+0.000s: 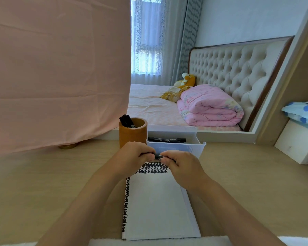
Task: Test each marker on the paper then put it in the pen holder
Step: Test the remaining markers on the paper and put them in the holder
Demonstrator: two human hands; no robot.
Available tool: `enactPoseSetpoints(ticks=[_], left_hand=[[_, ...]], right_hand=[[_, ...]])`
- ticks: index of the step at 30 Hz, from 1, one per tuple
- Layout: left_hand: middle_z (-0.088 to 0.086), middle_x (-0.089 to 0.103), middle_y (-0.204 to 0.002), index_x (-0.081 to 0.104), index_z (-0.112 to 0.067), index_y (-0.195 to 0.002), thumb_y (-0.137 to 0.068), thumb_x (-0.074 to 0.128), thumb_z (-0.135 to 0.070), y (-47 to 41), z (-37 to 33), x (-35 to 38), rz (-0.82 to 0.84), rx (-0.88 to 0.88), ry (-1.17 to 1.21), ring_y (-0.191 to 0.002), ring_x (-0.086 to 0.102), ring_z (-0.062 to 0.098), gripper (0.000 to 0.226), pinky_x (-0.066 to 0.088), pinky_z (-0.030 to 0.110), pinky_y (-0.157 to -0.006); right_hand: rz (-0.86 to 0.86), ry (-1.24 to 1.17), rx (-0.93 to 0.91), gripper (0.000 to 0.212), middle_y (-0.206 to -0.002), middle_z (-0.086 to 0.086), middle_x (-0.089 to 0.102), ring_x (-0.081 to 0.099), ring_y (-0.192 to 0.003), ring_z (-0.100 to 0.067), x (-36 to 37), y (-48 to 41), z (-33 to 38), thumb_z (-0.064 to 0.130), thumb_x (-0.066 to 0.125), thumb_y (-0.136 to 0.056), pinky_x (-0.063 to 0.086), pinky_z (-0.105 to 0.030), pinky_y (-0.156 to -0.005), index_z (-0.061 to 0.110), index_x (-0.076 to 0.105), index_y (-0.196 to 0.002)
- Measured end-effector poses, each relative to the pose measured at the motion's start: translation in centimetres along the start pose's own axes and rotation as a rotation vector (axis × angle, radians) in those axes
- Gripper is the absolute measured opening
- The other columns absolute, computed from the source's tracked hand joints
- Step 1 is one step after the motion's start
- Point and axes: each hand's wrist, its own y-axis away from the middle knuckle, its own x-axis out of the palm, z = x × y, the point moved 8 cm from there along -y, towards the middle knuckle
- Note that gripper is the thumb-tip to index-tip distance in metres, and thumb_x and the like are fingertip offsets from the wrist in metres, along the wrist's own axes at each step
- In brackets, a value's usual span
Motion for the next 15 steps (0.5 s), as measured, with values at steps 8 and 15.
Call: enactPoseSetpoints(ticks=[8, 15], left_hand=[[-0.013, 0.064, -0.086, 0.066, -0.034, -0.099, -0.097, 0.058, -0.028, -0.1, 1.0, 0.2, -0.042, -0.073, 0.108, -0.075, 0.059, 0.005, 0.01, 0.043, 0.017, -0.065], [-0.015, 0.058, -0.104, 0.058, -0.033, -0.115, -0.097, 0.059, -0.028, -0.3, 2.6, -4.7, -0.335, -0.096, 0.122, -0.093, 0.055, 0.003, 0.019, 0.045, 0.021, -0.077]], right_hand=[[0.102, -0.142, 0.129, 0.021, -0.095, 0.015, 0.055, 0.056, -0.091, -0.007, 1.2, -0.3, -0.6, 0.031, 0.047, -0.103, 0.045, -0.025, -0.079, 0.028, 0.065, -0.114], [0.02, -0.182, 0.182, 0.017, -0.095, 0.009, 0.055, 0.054, -0.088, -0.013, 0.2, -1.3, -0.5, 0.024, 0.057, -0.099, 0.045, -0.029, -0.078, 0.028, 0.065, -0.114]])
